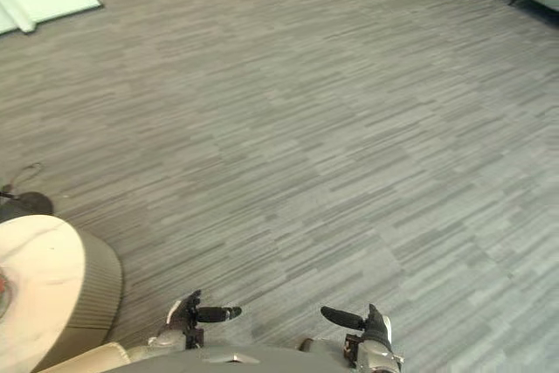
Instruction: Pick up cushions and gather them together orderly.
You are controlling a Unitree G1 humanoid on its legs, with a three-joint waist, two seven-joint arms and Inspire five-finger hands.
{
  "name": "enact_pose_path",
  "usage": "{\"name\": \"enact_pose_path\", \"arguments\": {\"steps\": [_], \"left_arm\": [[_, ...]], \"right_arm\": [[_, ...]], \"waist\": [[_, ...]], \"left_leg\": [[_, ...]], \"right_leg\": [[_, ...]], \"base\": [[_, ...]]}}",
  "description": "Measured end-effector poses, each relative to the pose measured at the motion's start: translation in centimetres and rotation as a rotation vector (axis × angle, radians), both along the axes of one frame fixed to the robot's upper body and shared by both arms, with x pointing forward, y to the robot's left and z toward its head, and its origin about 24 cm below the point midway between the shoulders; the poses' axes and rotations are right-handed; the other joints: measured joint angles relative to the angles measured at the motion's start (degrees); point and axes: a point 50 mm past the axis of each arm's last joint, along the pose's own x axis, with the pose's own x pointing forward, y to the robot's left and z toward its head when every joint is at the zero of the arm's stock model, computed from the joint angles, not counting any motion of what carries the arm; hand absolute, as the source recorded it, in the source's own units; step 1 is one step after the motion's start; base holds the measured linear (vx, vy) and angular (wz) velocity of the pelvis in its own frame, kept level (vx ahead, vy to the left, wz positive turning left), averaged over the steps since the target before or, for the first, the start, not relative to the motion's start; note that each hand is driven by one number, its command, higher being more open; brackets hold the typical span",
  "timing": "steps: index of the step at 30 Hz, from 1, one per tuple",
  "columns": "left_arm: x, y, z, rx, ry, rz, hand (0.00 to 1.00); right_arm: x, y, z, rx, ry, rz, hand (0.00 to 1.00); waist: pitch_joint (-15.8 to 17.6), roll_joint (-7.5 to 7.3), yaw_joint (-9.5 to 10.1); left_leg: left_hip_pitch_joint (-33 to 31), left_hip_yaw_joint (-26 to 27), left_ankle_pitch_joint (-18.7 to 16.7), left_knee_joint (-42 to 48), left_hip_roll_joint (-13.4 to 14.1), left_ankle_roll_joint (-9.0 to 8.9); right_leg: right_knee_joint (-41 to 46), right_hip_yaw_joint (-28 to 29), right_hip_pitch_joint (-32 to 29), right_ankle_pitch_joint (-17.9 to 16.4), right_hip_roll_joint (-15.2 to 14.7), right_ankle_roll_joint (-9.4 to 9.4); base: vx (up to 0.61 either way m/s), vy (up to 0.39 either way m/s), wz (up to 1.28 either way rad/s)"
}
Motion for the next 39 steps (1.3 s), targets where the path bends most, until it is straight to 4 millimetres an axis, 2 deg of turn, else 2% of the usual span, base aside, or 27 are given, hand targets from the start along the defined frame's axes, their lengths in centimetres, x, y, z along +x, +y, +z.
{"name": "enact_pose_path", "arguments": {"steps": [3,6,7,9,10,11,12,14,15,17,19,20,21,22,23,24,25,27,28,29,31,32,34,36,37,38,39], "left_arm": [[0.6,-0.6,0.3,-0.015,-0.035,0.010,1.00],[0.2,-0.7,0.2,-0.040,-0.046,0.092,1.00],[-0.3,-0.7,0.1,-0.047,-0.037,0.120,1.00],[-1.1,0.0,0.0,-0.029,-0.021,0.127,1.00],[-1.3,0.6,0.0,-0.012,-0.016,0.129,1.00],[-1.5,0.9,-0.1,-0.005,-0.007,0.130,1.00],[-1.5,0.8,-0.1,-0.007,-0.003,0.129,1.00],[-1.4,0.4,-0.3,-0.014,0.011,0.107,1.00],[-1.4,0.3,-0.3,-0.015,0.014,0.102,1.00],[-1.3,0.0,-0.3,-0.016,0.022,0.079,1.00],[-1.2,-0.3,-0.4,-0.020,0.027,0.060,1.00],[-1.3,-0.4,-0.5,-0.021,0.034,0.055,1.00],[-1.7,-0.5,-0.7,-0.014,0.060,0.011,1.00],[-1.8,-0.4,-0.7,-0.008,0.069,-0.009,1.00],[-1.7,-0.2,-0.8,-0.002,0.078,-0.026,1.00],[-1.5,-0.6,-0.9,-0.008,0.084,-0.040,1.00],[-1.1,-1.1,-0.8,-0.023,0.075,-0.057,1.00],[-0.8,-1.8,-0.7,-0.034,0.063,-0.076,1.00],[-0.7,-1.8,-0.7,-0.041,0.052,-0.053,1.00],[-0.3,-1.8,-0.4,-0.046,0.027,-0.024,1.00],[-0.1,-1.4,-0.2,-0.036,0.009,-0.007,1.00],[-0.1,-0.9,0.0,-0.022,-0.007,-0.002,1.00],[0.5,-0.3,0.5,0.000,-0.043,-0.004,1.00],[1.3,-0.3,1.0,0.006,-0.097,0.003,1.00],[1.4,-0.4,1.0,0.001,-0.102,0.005,1.00],[1.4,-0.4,1.0,0.000,-0.102,0.009,1.00],[1.4,-0.4,1.1,-0.006,-0.106,0.021,1.00]], "right_arm": [[-0.2,-0.2,0.0,-0.014,0.006,-0.001,1.00],[-0.5,-0.5,0.0,-0.023,0.016,0.008,1.00],[-0.8,-0.6,-0.1,-0.017,0.020,-0.006,1.00],[-1.8,0.0,-0.3,0.002,0.042,-0.016,1.00],[-2.1,0.8,-0.5,0.020,0.044,-0.020,1.00],[-2.4,1.0,-0.5,0.029,0.046,-0.019,1.00],[-2.3,0.9,-0.5,0.030,0.040,-0.017,1.00],[-1.5,0.4,-0.1,0.025,-0.007,-0.033,1.00],[-1.3,0.3,0.0,0.023,-0.018,-0.036,1.00],[-0.8,0.2,0.2,0.021,-0.043,-0.033,1.00],[0.1,0.0,0.5,0.021,-0.064,-0.038,1.00],[0.3,-0.1,0.5,0.021,-0.068,-0.038,1.00],[1.1,0.0,0.6,0.023,-0.083,-0.041,1.00],[1.3,0.0,0.6,0.024,-0.085,-0.038,1.00],[1.4,0.0,0.6,0.025,-0.074,-0.031,1.00],[1.7,-0.3,0.6,0.019,-0.070,-0.025,1.00],[2.0,-0.6,0.6,0.016,-0.071,-0.039,1.00],[1.3,-0.7,0.4,0.017,-0.045,-0.062,1.00],[0.9,-0.8,0.3,0.015,-0.035,-0.056,1.00],[0.9,-1.0,0.4,0.007,-0.041,-0.051,1.00],[1.1,-0.7,0.4,0.009,-0.041,-0.042,1.00],[1.4,0.2,0.4,0.023,-0.046,-0.024,1.00],[1.4,0.9,0.3,0.040,-0.050,-0.023,1.00],[1.7,1.4,0.3,0.054,-0.054,-0.028,1.00],[1.5,1.7,0.2,0.060,-0.046,-0.034,1.00],[1.4,1.7,0.2,0.060,-0.044,-0.035,1.00],[1.3,1.7,0.1,0.060,-0.040,-0.034,1.00]], "waist": [[0.19,0.26,1.22],[-0.23,1.09,2.38],[-1.34,1.95,2.57],[-3.70,-0.01,2.63],[-4.76,-2.04,2.65],[-5.48,-3.22,2.62],[-5.40,-3.15,2.62],[-4.25,-2.29,2.06],[-4.17,-2.35,1.79],[-3.69,-1.89,0.95],[-2.88,-1.38,0.70],[-2.81,-1.16,0.47],[-2.59,-0.75,-0.91],[-2.49,-0.93,-1.21],[-2.42,-0.77,-1.21],[-2.06,0.86,-0.55],[-1.87,1.08,-0.59],[-1.79,1.91,-1.06],[-1.63,2.34,-1.17],[-0.76,2.97,-0.88],[0.02,2.88,-0.40],[0.44,1.75,0.14],[0.55,0.56,1.03],[1.17,-0.03,2.48],[1.22,-0.02,2.58],[1.23,0.03,2.59],[1.19,-0.09,2.98]], "left_leg": [[-4.99,-5.84,-2.21,-10.57,-5.77,-0.45],[-6.46,-9.35,-1.19,-20.23,-6.70,-2.03],[-6.14,-8.95,1.62,-19.09,-6.27,-1.35],[-5.30,-6.04,1.21,-18.35,-7.36,-0.66],[-3.53,-2.94,-0.05,-18.92,-8.40,-0.01],[-1.10,-0.50,-1.17,-19.33,-9.16,1.53],[0.25,0.39,-1.93,-19.41,-9.35,1.90],[7.35,2.82,-4.42,-21.57,-9.81,3.26],[8.58,2.79,-4.79,-21.92,-9.80,3.29],[13.77,2.87,-6.14,-24.89,-9.37,3.05],[20.50,4.74,-6.81,-30.54,-6.88,1.93],[21.51,5.32,-6.73,-31.70,-6.17,1.80],[24.91,5.75,-6.52,-34.77,-4.41,1.41],[25.60,5.68,-6.49,-35.21,-4.12,1.34],[27.25,4.89,-6.42,-35.18,-2.98,0.81],[27.05,3.65,-5.18,-33.31,-1.24,0.32],[25.70,1.35,-1.86,-30.04,-1.33,-0.21],[23.66,-1.28,5.85,-22.21,-1.48,-0.76],[19.98,-3.11,11.25,-12.71,-1.22,-1.29],[12.89,-5.11,10.54,4.30,-0.16,-2.59],[5.73,-4.83,6.58,18.01,1.04,-2.85],[0.72,-3.83,3.93,20.14,0.89,-2.39],[-4.31,-2.30,1.47,16.47,0.44,-1.68],[-9.80,-0.65,-0.26,-0.61,-2.02,-0.97],[-10.61,-0.76,2.20,-15.59,-4.45,-1.15],[-10.89,-0.78,3.57,-19.60,-5.21,-1.21],[-11.02,-0.87,9.36,-24.53,-6.30,-1.14]], "right_leg": [[0.02,7.75,0.16,-0.70,-0.07,-0.20],[1.00,13.68,-0.12,-2.48,0.68,1.97],[2.12,16.63,0.14,-3.77,1.29,2.74],[4.47,20.09,-0.39,-5.84,-0.16,5.62],[8.71,20.81,-2.09,-7.72,-2.26,7.77],[14.64,20.54,-3.86,-8.74,-3.49,9.65],[18.78,20.30,-5.21,-8.46,-3.61,10.36],[39.86,15.92,-12.89,-5.17,-5.28,15.85],[42.12,14.44,-13.67,-5.33,-5.70,15.53],[45.71,6.59,-16.90,-6.87,-8.09,12.33],[38.13,-4.19,-21.42,-8.59,-9.10,9.03],[35.52,-5.96,-22.16,-8.47,-8.91,8.82],[25.83,-9.64,-24.49,-6.17,-7.90,6.85],[22.16,-9.58,-24.95,-4.09,-7.13,6.46],[17.80,-9.70,-23.33,4.13,-4.80,-0.01],[17.16,-10.03,-21.99,3.54,-2.90,-1.08],[17.26,-9.99,-21.20,2.33,-2.69,-1.89],[14.64,-10.25,-16.92,1.20,-2.00,-1.89],[10.64,-9.92,-12.59,0.58,-1.16,-1.47],[5.64,-9.22,-7.02,0.08,0.75,-1.42],[1.99,-7.97,-1.16,-0.19,2.54,-1.85],[-0.89,-6.65,3.28,-0.29,3.03,-2.01],[-3.98,-5.34,6.50,-0.35,3.06,-1.95],[-7.70,-2.96,11.25,-1.01,2.37,-0.33],[-9.19,-1.70,13.82,-2.37,1.29,0.77],[-9.53,-1.21,14.40,-2.93,1.01,1.02],[-10.24,0.02,15.84,-3.88,0.22,1.85]], "base": [[0.12,0.110,-1.17],[0.21,0.199,-1.31],[0.40,0.363,-1.70],[0.41,0.261,-1.15],[0.51,0.205,-0.94],[0.34,0.125,-0.94],[0.50,0.171,-0.80],[0.41,0.110,-0.61],[0.36,0.053,-0.30],[0.46,-0.003,-0.07],[0.57,-0.072,-0.23],[0.43,-0.091,-0.18],[0.46,-0.117,-0.07],[0.76,-0.244,-0.09],[0.66,-0.229,-0.25],[0.79,-0.294,-0.33],[0.65,-0.237,-0.31],[0.58,-0.206,-0.05],[0.56,-0.196,-0.01],[0.66,-0.221,-0.06],[0.43,-0.108,-0.33],[0.37,-0.074,-0.47],[0.48,-0.069,-0.45],[0.58,0.037,-0.62],[0.37,0.078,-0.45],[0.40,0.113,-0.47],[0.58,0.168,-0.75]]}}
